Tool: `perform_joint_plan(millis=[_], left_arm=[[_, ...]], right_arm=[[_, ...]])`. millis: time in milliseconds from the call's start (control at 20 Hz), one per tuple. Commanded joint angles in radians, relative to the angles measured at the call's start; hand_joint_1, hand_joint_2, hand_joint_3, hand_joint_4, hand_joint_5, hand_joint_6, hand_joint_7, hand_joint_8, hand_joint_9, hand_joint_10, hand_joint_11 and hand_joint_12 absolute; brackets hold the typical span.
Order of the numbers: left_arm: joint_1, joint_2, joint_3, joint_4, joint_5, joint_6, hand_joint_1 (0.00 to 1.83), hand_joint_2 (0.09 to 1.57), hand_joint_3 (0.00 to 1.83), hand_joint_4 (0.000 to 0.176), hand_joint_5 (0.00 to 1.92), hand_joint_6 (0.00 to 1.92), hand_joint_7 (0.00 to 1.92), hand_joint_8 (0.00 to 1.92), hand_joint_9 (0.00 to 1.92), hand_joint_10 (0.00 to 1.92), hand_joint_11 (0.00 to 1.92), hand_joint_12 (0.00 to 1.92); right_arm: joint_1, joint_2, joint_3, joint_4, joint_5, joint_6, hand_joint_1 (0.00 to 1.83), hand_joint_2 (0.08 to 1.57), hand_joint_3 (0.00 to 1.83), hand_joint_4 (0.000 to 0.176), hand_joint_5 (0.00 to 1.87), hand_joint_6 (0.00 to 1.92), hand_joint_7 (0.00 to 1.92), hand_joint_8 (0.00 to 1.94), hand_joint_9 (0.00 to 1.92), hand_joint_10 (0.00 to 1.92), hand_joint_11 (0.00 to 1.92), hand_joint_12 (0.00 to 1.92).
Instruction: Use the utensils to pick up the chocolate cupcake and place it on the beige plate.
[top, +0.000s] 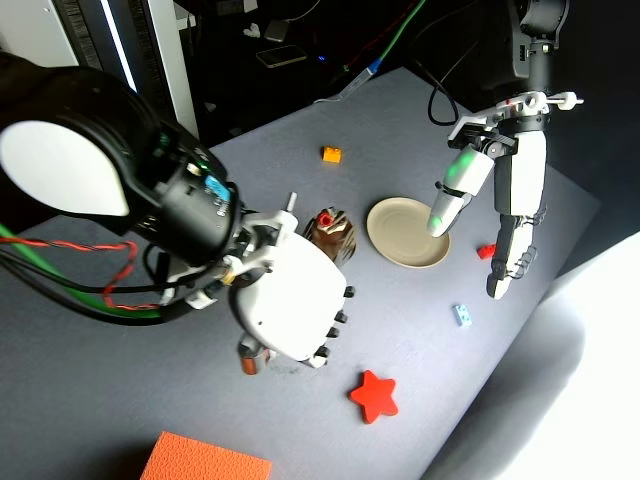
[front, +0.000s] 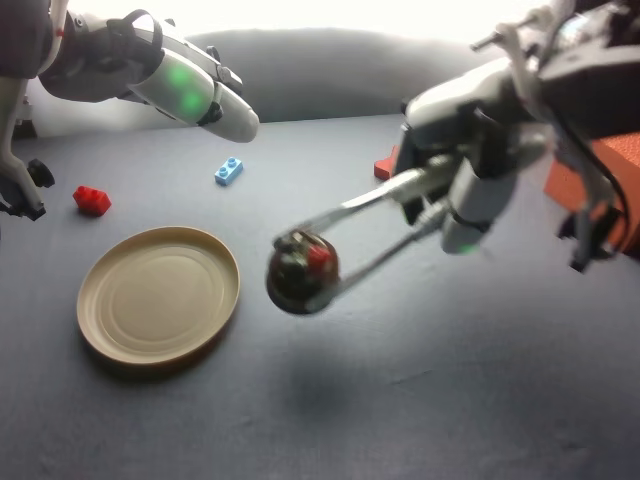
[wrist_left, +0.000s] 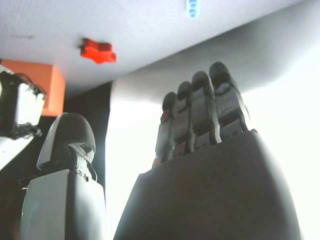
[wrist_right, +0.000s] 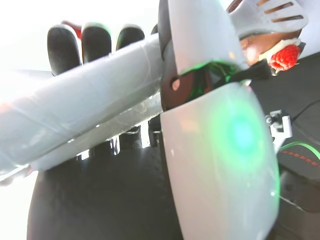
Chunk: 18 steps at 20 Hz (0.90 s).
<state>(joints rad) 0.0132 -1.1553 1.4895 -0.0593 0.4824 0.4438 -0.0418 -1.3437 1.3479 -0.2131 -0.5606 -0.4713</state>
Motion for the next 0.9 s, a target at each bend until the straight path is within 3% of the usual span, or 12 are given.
perform_joint_plan(millis=[0,250,300,400,500,600,700,750,800,850], left_arm=[[-0.015,0.006,0.006,-0.005,-0.081,-0.006,0.55,1.19,0.0,0.0,0.13,0.0,0.11,0.0,0.11,0.0,0.0,0.25],[-0.016,0.0,0.01,-0.005,-0.081,-0.006,0.57,1.19,0.0,0.0,0.13,0.0,0.1,0.0,0.11,0.0,0.0,0.26],[-0.016,-0.002,0.01,-0.005,-0.081,-0.006,0.58,1.18,0.0,0.0,0.15,0.0,0.12,0.0,0.12,0.0,0.0,0.29],[-0.016,-0.006,0.01,-0.005,-0.081,-0.006,0.56,1.18,0.0,0.0,0.16,0.0,0.14,0.01,0.14,0.01,0.0,0.32],[-0.017,-0.009,0.01,-0.005,-0.08,-0.006,0.52,1.19,0.0,0.0,0.15,0.0,0.12,0.0,0.13,0.0,0.0,0.26],[-0.018,-0.015,0.011,-0.005,-0.079,-0.006,0.59,1.16,0.0,0.0,0.17,0.0,0.14,0.0,0.12,0.0,0.0,0.32],[-0.019,-0.02,0.013,-0.005,-0.079,-0.005,0.61,1.15,0.0,0.0,0.17,0.0,0.15,0.0,0.14,0.0,0.0,0.34],[-0.019,-0.02,0.013,-0.005,-0.079,-0.005,0.61,1.16,0.0,0.0,0.18,0.0,0.15,0.0,0.14,0.0,0.0,0.36],[-0.019,-0.02,0.013,-0.005,-0.079,-0.005,0.6,1.16,0.0,0.0,0.17,0.0,0.15,0.0,0.14,0.0,0.0,0.36],[-0.019,-0.02,0.013,-0.005,-0.079,-0.004,0.6,1.16,0.0,0.0,0.17,0.0,0.15,0.0,0.14,0.0,0.0,0.37]], right_arm=[[0.018,-0.007,0.016,-0.006,0.095,0.007,1.36,1.17,0.0,0.0,0.84,1.0,0.83,1.27,0.83,1.39,0.63,1.45],[0.025,-0.131,0.132,-0.009,0.138,-0.006,1.36,1.17,0.0,0.0,0.83,1.03,0.79,1.3,0.84,1.39,0.66,1.42],[0.026,-0.154,0.152,-0.009,0.152,-0.004,1.36,1.18,0.0,0.0,0.82,1.04,0.81,1.28,0.82,1.41,0.55,1.52],[0.027,-0.18,0.176,-0.009,0.179,-0.004,1.36,1.18,0.0,0.0,0.82,1.05,0.79,1.31,0.8,1.43,0.57,1.5],[0.035,-0.217,0.218,-0.009,0.191,-0.002,1.36,1.17,0.0,0.0,0.82,1.1,0.83,1.2,0.85,1.36,0.62,1.41],[0.042,-0.248,0.256,-0.008,0.192,0.011,1.36,1.17,0.0,0.0,0.77,1.15,0.85,1.19,0.84,1.38,0.54,1.48],[0.045,-0.278,0.285,0.012,0.195,0.017,1.36,1.18,0.0,0.0,0.77,1.16,0.84,1.19,0.84,1.38,0.59,1.47],[0.046,-0.292,0.297,0.044,0.195,0.017,1.48,1.18,0.0,0.0,0.76,1.12,0.78,1.21,0.83,1.28,0.7,1.72],[0.043,-0.307,0.316,0.107,0.189,0.017,1.38,1.18,0.0,0.0,0.76,1.18,0.8,1.21,0.85,1.36,0.59,1.52],[0.037,-0.318,0.331,0.174,0.184,0.018,1.36,1.19,0.0,0.0,0.76,1.19,0.81,1.22,0.82,1.41,0.52,1.48]])
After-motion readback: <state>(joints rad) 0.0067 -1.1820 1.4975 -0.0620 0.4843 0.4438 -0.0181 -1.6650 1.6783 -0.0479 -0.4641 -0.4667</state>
